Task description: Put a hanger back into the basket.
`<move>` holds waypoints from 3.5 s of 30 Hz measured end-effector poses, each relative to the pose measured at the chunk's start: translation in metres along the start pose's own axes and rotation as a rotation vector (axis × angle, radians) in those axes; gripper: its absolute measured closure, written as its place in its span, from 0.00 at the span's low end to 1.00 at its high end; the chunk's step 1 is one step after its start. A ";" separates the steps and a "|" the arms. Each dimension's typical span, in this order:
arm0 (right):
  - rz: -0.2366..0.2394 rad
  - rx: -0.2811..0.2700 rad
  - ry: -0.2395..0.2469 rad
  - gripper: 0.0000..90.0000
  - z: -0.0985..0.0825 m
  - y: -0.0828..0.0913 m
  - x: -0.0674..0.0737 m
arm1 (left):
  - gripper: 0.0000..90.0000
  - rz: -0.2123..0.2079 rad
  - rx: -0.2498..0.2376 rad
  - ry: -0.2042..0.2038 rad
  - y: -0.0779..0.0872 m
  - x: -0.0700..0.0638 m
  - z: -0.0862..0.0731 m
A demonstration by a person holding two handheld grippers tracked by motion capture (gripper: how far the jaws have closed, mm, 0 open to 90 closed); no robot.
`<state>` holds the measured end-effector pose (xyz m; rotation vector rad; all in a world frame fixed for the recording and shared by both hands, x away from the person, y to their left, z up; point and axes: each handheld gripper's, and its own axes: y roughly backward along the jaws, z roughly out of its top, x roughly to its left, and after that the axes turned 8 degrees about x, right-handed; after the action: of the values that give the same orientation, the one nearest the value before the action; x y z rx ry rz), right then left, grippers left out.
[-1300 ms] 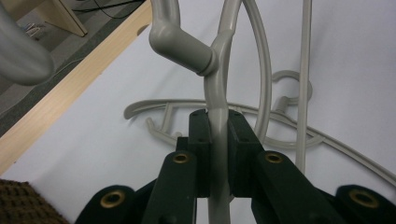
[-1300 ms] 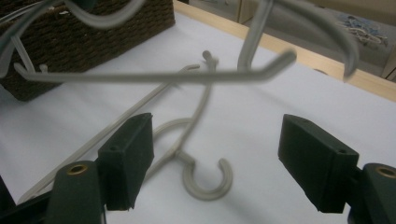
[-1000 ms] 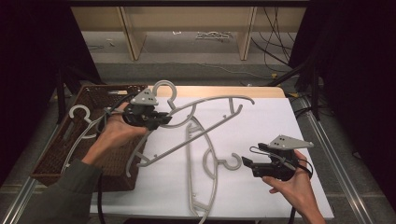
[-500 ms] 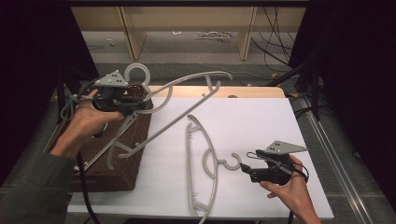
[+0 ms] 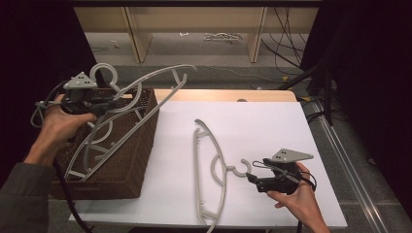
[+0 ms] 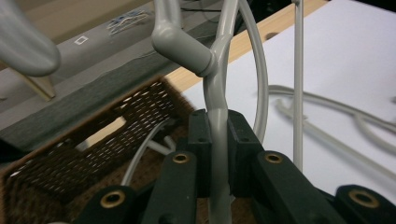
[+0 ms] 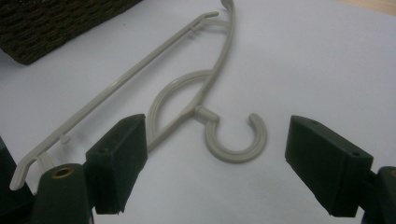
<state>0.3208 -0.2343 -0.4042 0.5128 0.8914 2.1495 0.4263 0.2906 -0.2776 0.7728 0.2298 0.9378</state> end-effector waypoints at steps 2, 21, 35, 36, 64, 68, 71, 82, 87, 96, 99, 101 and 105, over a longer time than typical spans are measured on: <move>-0.002 -0.006 0.005 0.24 0.000 -0.001 0.000 | 0.91 0.016 0.013 -0.007 0.000 0.006 -0.004; 0.009 0.024 -0.001 0.23 -0.002 -0.009 0.002 | 0.91 0.167 0.072 0.083 -0.017 0.058 -0.071; 0.014 0.035 -0.015 0.23 -0.003 -0.011 0.002 | 0.91 0.213 0.146 0.098 -0.024 0.070 -0.111; 0.015 0.037 -0.017 0.23 -0.003 -0.010 0.002 | 0.91 0.215 0.164 0.097 -0.026 0.071 -0.115; 0.013 0.050 -0.026 0.23 -0.005 -0.011 0.000 | 0.85 0.219 0.336 0.080 -0.076 0.061 -0.127; 0.006 0.037 -0.007 0.23 -0.006 -0.012 -0.002 | 0.69 0.236 0.302 0.121 -0.067 0.058 -0.126; 0.012 0.053 -0.026 0.24 -0.005 -0.012 0.000 | 0.62 0.246 0.274 0.139 -0.061 0.055 -0.125; -0.026 0.003 -0.050 0.24 -0.006 -0.018 0.005 | 0.35 0.177 0.089 0.196 -0.030 0.008 -0.104; -0.035 0.012 -0.055 0.23 -0.007 -0.022 0.012 | 0.30 0.120 -0.018 0.234 -0.024 -0.018 -0.096; -0.027 -0.014 -0.053 0.23 -0.006 -0.029 0.023 | 0.25 -0.036 -0.184 0.194 -0.021 -0.083 -0.074; -0.038 -0.016 -0.044 0.23 -0.006 -0.029 0.023 | 0.25 -0.047 -0.204 0.182 -0.022 -0.093 -0.072; -0.028 -0.033 -0.047 0.23 -0.006 -0.028 0.024 | 0.25 -0.054 -0.226 0.172 -0.024 -0.102 -0.072; -0.021 -0.044 -0.041 0.23 -0.005 -0.029 0.026 | 0.23 -0.092 -0.260 0.177 -0.029 -0.117 -0.075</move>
<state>0.3152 -0.2029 -0.4271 0.5208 0.8218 2.1270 0.3388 0.2242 -0.3681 0.4371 0.2887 0.9282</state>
